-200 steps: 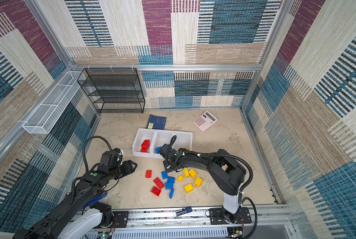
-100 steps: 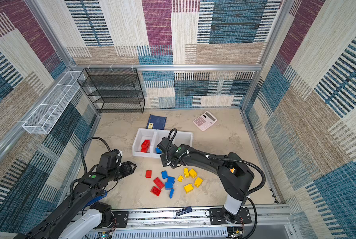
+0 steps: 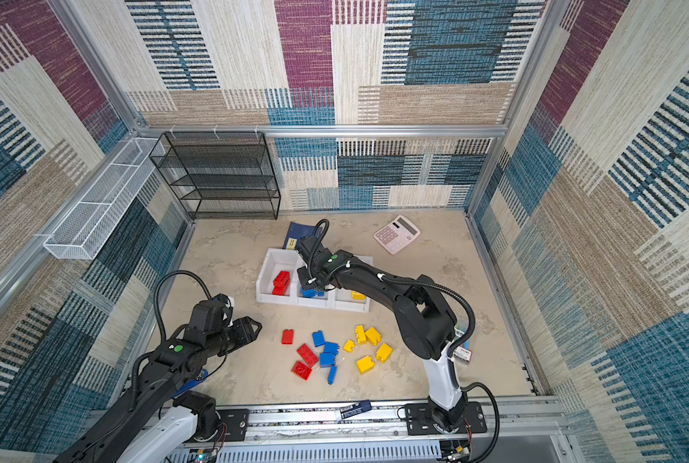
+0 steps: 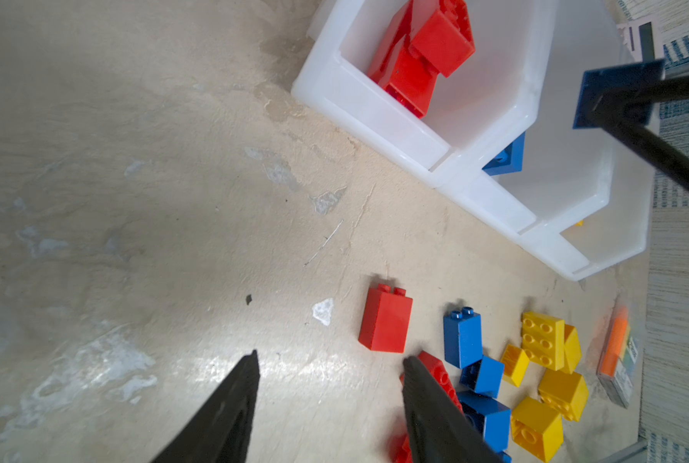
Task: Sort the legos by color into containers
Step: 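Lift the blue brick into the middle compartment with the right gripper, then grasp a red brick from the pile with the left gripper while the right withdraws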
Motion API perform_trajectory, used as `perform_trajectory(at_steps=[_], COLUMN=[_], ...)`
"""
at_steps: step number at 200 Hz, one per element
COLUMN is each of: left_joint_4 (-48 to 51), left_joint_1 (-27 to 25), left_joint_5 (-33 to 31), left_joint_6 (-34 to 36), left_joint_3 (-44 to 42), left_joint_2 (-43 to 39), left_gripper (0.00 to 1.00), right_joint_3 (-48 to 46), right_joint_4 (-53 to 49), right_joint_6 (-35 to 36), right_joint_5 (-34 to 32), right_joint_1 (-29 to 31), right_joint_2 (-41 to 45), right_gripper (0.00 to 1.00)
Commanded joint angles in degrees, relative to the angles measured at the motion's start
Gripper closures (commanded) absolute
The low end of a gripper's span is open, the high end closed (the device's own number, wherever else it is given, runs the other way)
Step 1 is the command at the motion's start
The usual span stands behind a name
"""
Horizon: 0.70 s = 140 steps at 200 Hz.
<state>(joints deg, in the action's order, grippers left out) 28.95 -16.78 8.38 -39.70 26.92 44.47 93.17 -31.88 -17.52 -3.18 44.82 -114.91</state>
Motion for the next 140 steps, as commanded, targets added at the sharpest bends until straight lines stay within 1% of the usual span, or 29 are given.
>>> perform_trajectory(at_steps=[1,4,12,76,116,140], left_joint_4=[0.6,0.6,0.6,-1.3,-2.2,-5.0], left_joint_1=[0.0,0.0,0.0,0.0,-1.0,-3.6], left_joint_5=[1.2,1.3,1.3,2.6,3.0,2.9], left_joint_6=[-1.4,-1.6,-1.6,-1.9,-2.2,-2.4], left_joint_3=[-0.4,-0.5,-0.5,-1.3,-1.3,-1.0], left_joint_2=[-0.3,-0.3,-0.3,0.5,1.1,3.7], left_gripper=[0.40,0.40,0.40,0.40,0.40,0.41], right_joint_3=[1.7,1.7,1.5,-1.2,-8.4,-14.9], right_joint_4=[-0.7,-0.8,-0.8,0.0,1.4,3.2], right_joint_6=[1.0,0.9,0.7,-0.1,-1.9,-4.5], right_joint_5=[0.7,0.5,0.3,0.0,0.0,0.1], right_joint_1=[-0.2,-0.1,-0.2,-0.2,-0.2,-0.2], right_joint_2=[-0.8,-0.8,-0.4,4.5,10.2,15.5], right_gripper=[0.48,0.46,0.44,0.44,0.44,0.44])
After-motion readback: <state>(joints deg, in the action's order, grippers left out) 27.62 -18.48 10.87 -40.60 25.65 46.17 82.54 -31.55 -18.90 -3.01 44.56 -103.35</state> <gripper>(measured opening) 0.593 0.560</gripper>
